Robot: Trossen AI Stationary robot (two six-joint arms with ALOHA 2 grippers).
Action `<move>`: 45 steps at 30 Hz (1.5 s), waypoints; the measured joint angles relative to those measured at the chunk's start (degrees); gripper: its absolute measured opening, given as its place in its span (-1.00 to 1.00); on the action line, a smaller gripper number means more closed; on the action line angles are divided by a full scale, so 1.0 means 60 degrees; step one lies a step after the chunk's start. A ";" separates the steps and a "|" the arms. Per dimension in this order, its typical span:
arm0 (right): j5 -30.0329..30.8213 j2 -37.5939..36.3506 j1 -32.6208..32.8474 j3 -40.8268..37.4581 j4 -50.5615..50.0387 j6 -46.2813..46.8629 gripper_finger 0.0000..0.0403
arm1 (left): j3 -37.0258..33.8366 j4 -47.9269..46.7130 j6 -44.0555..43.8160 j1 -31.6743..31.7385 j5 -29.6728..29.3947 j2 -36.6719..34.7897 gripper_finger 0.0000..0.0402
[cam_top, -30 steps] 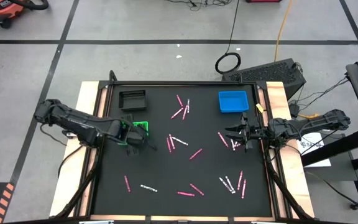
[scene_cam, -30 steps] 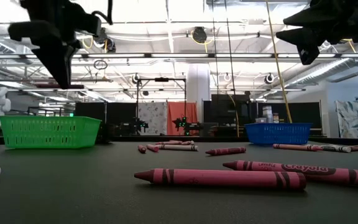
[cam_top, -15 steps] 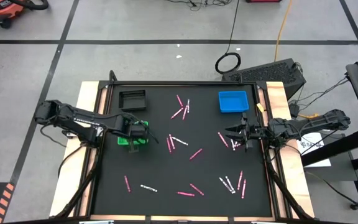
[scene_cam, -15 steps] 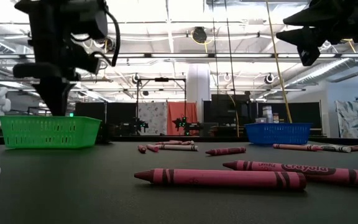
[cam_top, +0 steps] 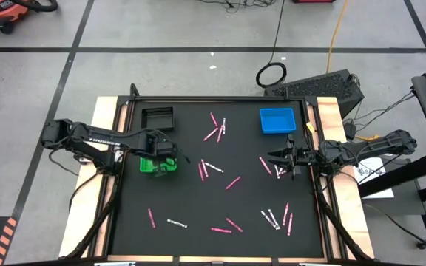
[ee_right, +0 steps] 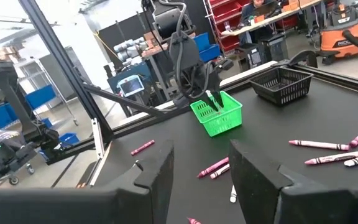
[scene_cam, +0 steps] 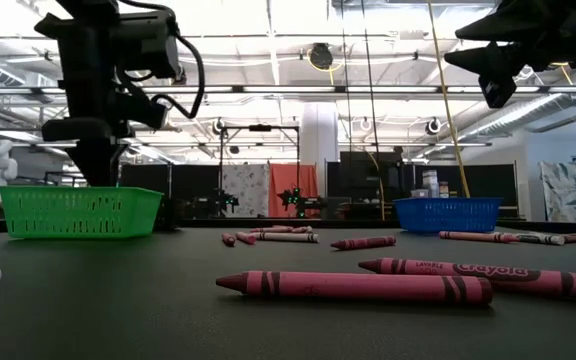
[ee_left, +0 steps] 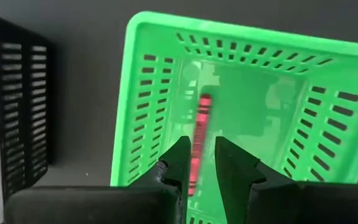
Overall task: Sort crayons
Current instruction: Put the white crayon into the blue bin
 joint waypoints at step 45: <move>-0.0223 0.6815 -0.0887 0.3628 -0.8715 0.6581 -0.31 | 0.1337 -0.0097 -0.1518 -0.2215 0.0600 -0.0149 -0.59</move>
